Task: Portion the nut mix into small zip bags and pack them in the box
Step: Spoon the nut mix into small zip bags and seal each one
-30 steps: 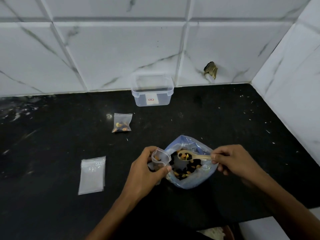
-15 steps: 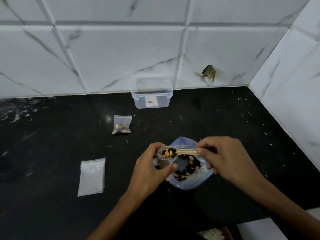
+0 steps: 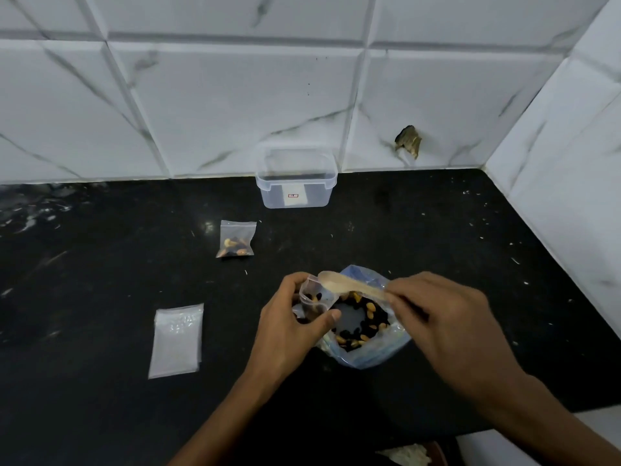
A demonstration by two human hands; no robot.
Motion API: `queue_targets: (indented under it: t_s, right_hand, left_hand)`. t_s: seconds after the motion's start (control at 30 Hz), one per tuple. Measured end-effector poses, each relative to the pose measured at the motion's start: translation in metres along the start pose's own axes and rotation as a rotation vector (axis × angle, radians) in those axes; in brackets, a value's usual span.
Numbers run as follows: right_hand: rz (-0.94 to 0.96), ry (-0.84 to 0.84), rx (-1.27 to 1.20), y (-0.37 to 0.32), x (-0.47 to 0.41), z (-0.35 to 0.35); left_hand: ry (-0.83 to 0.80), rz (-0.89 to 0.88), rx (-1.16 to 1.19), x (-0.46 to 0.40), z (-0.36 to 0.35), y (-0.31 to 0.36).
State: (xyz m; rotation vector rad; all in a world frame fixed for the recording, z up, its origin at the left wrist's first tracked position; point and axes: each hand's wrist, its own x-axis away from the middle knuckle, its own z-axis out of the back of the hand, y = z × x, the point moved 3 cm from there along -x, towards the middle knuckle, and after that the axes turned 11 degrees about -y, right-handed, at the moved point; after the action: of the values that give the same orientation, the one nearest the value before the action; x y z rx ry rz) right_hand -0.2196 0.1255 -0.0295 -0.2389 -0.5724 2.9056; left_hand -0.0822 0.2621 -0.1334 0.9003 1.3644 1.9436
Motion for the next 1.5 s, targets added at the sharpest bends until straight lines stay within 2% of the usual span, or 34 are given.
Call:
queue_targets:
  t_s: [0.1,0.23,0.47,0.67,0.73,0.8,0.87,0.97,1.07,1.13,1.23,1.33,1.5]
  right_hand:
    - [-0.257,0.044,-0.210,0.021,0.005,0.011]
    - [-0.490,-0.075,-0.193,0.050,0.017,-0.020]
    - [-0.665,-0.195,-0.084,0.063,0.021,-0.094]
    - [-0.640,-0.243,0.054,0.056,0.024,-0.100]
    - [-0.603,-0.167,0.078,0.051,0.025,-0.092]
    - [-0.513,-0.053,-0.010,0.039,0.019,-0.078]
    - [-0.371,0.023,-0.217,0.019,0.008,-0.063]
    - [-0.225,-0.040,-0.319,-0.013,-0.010,-0.046]
    - [-0.184,-0.130,-0.219,-0.022,-0.026,-0.041]
    - [-0.145,-0.100,-0.219,-0.018,-0.033,-0.037]
    - [-0.140,-0.043,-0.281,-0.007,-0.038,-0.025]
    - [-0.162,-0.069,-0.366,0.001,-0.043,-0.012]
    - [-0.119,-0.123,-0.547,0.012,-0.049,-0.002]
  left_hand:
    - [0.033,0.004,0.004,0.002,0.004,-0.002]
    - [0.059,0.009,0.003,0.005,0.009,-0.004]
    - [0.056,-0.007,0.022,0.006,0.007,0.001]
    - [0.056,-0.016,0.012,0.008,0.006,0.002]
    - [0.061,-0.023,-0.010,0.008,0.005,0.003]
    - [0.073,-0.040,-0.049,0.007,0.001,0.006]
    - [0.090,-0.067,-0.078,0.006,-0.004,0.011]
    - [0.106,-0.113,-0.079,0.005,-0.010,0.023]
    - [0.127,-0.155,-0.066,0.005,-0.011,0.034]
    - [0.110,-0.178,-0.062,0.004,-0.009,0.036]
    - [0.016,-0.173,0.065,0.002,-0.005,0.031]
    - [-0.043,-0.162,0.211,-0.003,0.007,0.021]
    - [0.002,-0.139,0.248,-0.006,0.013,0.012]
